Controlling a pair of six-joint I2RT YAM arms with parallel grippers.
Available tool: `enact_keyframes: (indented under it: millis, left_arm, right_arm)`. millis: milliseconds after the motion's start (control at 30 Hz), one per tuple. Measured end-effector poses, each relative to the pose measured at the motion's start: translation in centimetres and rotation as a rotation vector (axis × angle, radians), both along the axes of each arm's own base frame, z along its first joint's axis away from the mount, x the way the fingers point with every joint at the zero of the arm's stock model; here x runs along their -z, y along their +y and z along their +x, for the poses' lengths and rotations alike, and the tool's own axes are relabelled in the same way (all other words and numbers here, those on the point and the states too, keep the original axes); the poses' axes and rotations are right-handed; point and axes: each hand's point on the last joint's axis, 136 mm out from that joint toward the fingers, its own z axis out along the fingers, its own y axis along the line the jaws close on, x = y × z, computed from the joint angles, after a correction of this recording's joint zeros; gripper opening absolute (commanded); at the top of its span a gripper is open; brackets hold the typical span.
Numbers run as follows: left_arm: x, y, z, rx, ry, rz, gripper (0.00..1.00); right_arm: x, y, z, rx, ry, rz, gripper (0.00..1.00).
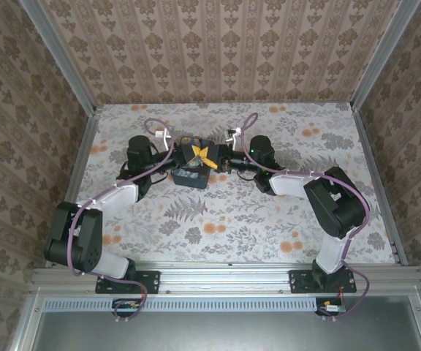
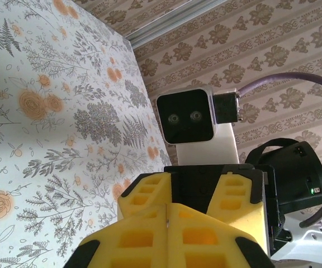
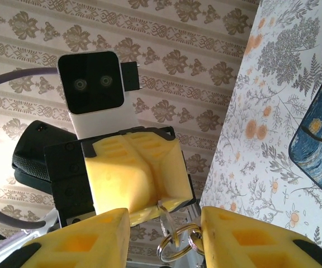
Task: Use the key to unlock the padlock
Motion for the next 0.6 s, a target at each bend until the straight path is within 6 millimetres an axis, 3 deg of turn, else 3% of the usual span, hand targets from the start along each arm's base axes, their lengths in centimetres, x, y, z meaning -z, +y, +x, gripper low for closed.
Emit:
enact_keyframes:
  millis: [133,600]
  left_arm:
    - [-0.19,0.09,-0.22,0.002,-0.009,0.007,0.0]
    - [0.08,0.1,-0.29,0.003,-0.001,0.014,0.0]
  right_arm:
    - [-0.01,-0.01,0.04,0.003,0.0,0.0,0.4]
    - [-0.24,0.03,0.0,0.001,-0.015,0.005,0.24]
